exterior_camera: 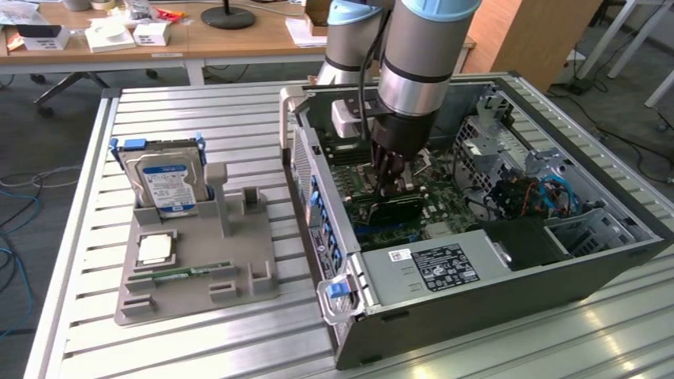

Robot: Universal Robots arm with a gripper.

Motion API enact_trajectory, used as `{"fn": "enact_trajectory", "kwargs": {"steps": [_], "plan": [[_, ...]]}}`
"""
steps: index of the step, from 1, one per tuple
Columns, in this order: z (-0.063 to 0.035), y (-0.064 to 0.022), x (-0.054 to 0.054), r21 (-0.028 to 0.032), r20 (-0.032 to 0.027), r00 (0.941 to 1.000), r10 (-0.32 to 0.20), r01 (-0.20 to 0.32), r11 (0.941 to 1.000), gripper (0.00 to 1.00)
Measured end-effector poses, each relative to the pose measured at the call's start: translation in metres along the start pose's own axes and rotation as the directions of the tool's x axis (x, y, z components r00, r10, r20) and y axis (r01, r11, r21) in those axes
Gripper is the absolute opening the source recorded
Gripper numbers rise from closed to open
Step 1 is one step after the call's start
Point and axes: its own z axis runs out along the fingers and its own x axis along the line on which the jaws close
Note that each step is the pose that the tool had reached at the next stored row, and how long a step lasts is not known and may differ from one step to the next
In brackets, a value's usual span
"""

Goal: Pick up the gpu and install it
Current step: 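Press down on the gpu until it lock into place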

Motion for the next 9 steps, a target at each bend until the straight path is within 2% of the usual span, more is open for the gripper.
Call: {"fn": "enact_trajectory", "kwargs": {"steps": [9], "plan": [[0.0007, 0.0000, 0.0000, 0.0001, -0.0001, 1.0000, 0.000, 0.000, 1.0000, 0.10]]}}
